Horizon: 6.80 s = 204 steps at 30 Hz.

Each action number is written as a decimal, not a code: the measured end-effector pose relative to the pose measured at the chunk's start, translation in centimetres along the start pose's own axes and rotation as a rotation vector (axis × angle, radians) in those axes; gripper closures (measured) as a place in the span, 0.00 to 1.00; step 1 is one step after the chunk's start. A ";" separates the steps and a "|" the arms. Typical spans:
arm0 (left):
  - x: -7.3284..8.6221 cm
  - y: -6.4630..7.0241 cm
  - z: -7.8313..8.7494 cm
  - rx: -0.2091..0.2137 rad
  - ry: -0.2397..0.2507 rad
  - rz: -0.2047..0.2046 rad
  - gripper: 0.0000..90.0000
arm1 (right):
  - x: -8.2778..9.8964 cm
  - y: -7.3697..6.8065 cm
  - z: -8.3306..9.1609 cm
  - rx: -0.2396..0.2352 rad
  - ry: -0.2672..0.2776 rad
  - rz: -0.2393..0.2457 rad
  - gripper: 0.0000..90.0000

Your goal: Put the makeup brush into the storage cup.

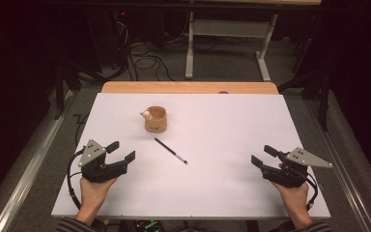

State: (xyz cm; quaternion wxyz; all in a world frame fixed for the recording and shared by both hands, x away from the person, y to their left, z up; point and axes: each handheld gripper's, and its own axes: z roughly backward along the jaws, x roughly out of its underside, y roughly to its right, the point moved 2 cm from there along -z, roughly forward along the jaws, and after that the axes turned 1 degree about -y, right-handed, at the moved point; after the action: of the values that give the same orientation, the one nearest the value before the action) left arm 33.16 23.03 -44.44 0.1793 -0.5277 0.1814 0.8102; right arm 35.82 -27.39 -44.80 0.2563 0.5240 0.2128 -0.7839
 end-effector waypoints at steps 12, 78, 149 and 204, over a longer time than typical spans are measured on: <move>-0.2 0.3 0.1 0.018 0.006 0.001 0.33 | 0.0 0.1 0.1 0.001 -0.001 -0.001 0.39; -6.4 2.5 -4.5 0.182 -0.055 -0.094 0.30 | 0.2 0.4 -0.1 -0.024 -0.043 -0.028 0.40; -9.5 5.4 -10.5 0.228 -0.100 -0.258 0.38 | 0.3 0.3 -0.2 -0.051 -0.050 -0.032 0.42; -9.8 6.0 -13.9 0.248 -0.537 -0.515 0.29 | 0.4 0.3 -0.2 -0.053 -0.057 -0.041 0.42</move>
State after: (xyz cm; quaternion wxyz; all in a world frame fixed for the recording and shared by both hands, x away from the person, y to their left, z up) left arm 44.93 10.11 -40.08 0.4803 -0.2993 0.0863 0.8200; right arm 36.07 -27.60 -45.22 0.2601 0.4899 0.2368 -0.7977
